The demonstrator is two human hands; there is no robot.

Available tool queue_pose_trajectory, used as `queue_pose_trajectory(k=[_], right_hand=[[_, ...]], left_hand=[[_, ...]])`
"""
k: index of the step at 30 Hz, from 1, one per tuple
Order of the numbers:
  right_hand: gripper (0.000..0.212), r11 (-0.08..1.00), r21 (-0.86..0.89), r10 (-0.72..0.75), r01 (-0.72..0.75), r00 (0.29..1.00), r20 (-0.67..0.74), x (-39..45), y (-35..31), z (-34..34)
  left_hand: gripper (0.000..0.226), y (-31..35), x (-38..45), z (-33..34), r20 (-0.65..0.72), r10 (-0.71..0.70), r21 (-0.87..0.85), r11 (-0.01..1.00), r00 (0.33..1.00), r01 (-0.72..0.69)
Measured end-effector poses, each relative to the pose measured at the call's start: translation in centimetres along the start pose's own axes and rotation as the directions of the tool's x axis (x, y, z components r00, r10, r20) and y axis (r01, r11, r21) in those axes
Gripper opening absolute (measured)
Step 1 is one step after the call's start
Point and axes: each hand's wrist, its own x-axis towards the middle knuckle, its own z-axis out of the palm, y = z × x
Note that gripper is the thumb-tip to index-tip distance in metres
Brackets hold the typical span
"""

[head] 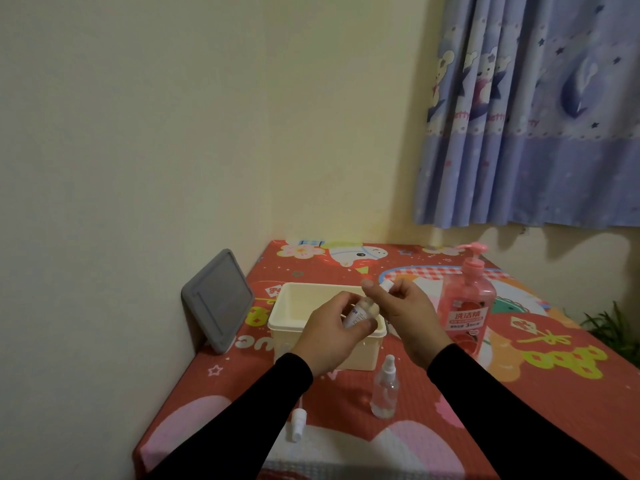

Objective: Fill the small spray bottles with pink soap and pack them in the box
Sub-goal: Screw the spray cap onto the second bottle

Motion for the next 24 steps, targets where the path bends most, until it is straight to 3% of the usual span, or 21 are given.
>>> queue_pose_trajectory(k=[5, 12, 16, 17, 20, 24], right_hand=[[0.013, 0.991, 0.131, 0.004, -0.014, 0.997, 0.073, 0.0, 0.5, -0.1], [0.035, 0.996, -0.079, -0.06, 0.051, 0.991, -0.123, -0.1, 1.1, 0.2], [0.065, 0.996, -0.083, 0.041, -0.04, 0.999, 0.007, 0.1, 1.2, 0.2], [0.062, 0.997, -0.062, 0.05, -0.046, 0.997, 0.055, 0.2, 1.2, 0.1], [0.024, 0.99, 0.132, 0.038, -0.059, 0.986, 0.163, 0.0, 0.5, -0.3], [0.019, 0.985, 0.173, -0.052, 0.01, 0.97, 0.237, 0.1, 0.3, -0.7]], left_hand=[[0.026, -0.5, 0.6, -0.8, -0.041, -0.026, -0.02, 0.999, 0.999, 0.025], [0.024, -0.7, 0.1, -0.5, -0.053, -0.016, 0.046, 0.999, 0.998, 0.019], [0.024, -0.4, 0.1, -0.4, -0.025, -0.02, 0.027, 0.999, 0.999, 0.021], [0.025, -0.4, 0.2, -0.4, -0.018, -0.027, 0.002, 1.0, 0.999, 0.027], [0.029, -0.3, 0.4, -0.7, 0.0, -0.052, -0.064, 0.997, 0.999, 0.051], [0.026, -0.4, 0.4, -0.9, 0.033, -0.057, -0.063, 0.996, 0.998, 0.059]])
